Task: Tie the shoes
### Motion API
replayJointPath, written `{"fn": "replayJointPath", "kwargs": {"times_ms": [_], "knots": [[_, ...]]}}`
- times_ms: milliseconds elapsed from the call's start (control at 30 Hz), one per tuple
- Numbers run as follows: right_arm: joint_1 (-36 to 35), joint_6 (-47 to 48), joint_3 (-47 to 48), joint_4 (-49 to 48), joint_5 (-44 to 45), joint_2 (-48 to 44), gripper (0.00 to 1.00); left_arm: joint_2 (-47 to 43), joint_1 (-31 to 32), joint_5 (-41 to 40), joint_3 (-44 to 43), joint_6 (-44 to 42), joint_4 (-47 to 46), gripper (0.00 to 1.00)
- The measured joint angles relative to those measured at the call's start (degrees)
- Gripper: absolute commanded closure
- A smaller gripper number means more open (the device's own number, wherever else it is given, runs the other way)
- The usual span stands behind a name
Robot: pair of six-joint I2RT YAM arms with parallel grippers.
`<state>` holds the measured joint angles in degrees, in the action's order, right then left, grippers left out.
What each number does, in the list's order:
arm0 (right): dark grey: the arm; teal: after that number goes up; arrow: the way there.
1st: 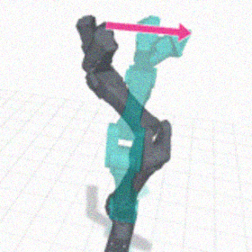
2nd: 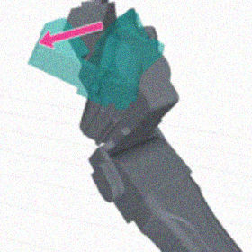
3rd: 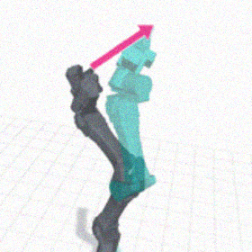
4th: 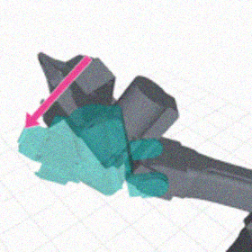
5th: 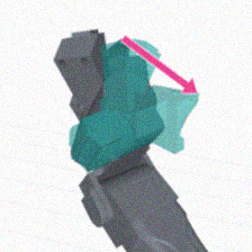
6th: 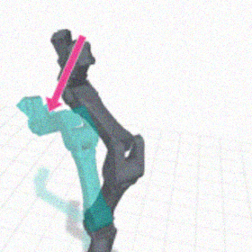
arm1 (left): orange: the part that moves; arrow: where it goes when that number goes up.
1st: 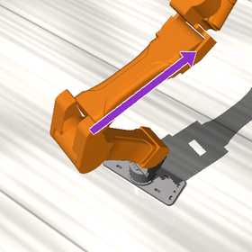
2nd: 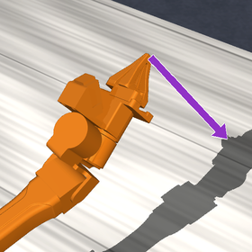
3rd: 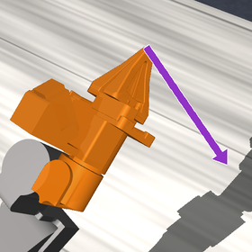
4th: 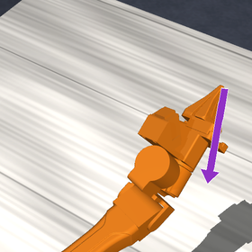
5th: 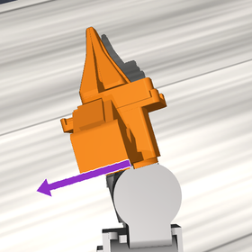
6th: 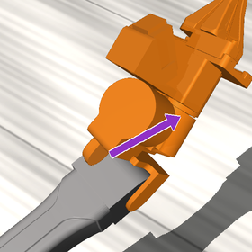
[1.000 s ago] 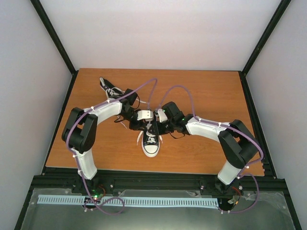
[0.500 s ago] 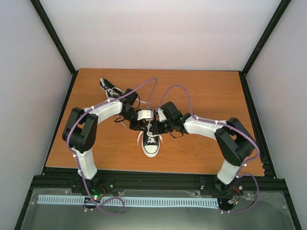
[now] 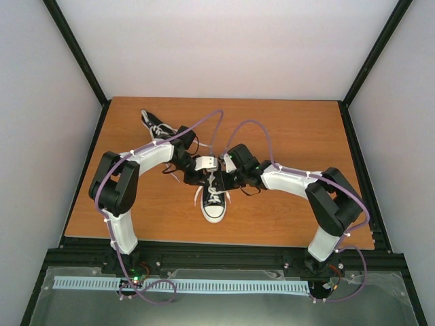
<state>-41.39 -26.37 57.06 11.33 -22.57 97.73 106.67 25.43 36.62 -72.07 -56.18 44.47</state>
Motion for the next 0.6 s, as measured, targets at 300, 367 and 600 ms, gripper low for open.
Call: {"fn": "replayJointPath", "kwargs": {"times_ms": [300,367,600], "knots": [[0.0,0.1,0.1,-0.4,-0.4,2.8,0.88,0.0,0.1,0.0,-0.1,0.0,0.0,0.59],[0.0,0.4,0.3,-0.3,-0.3,2.8,0.95,0.0,0.2,0.0,-0.1,0.0,0.2,0.6],[0.2,2.8,0.7,0.0,0.7,2.6,0.97,0.1,0.3,0.0,-0.5,0.0,0.5,0.6]]}}
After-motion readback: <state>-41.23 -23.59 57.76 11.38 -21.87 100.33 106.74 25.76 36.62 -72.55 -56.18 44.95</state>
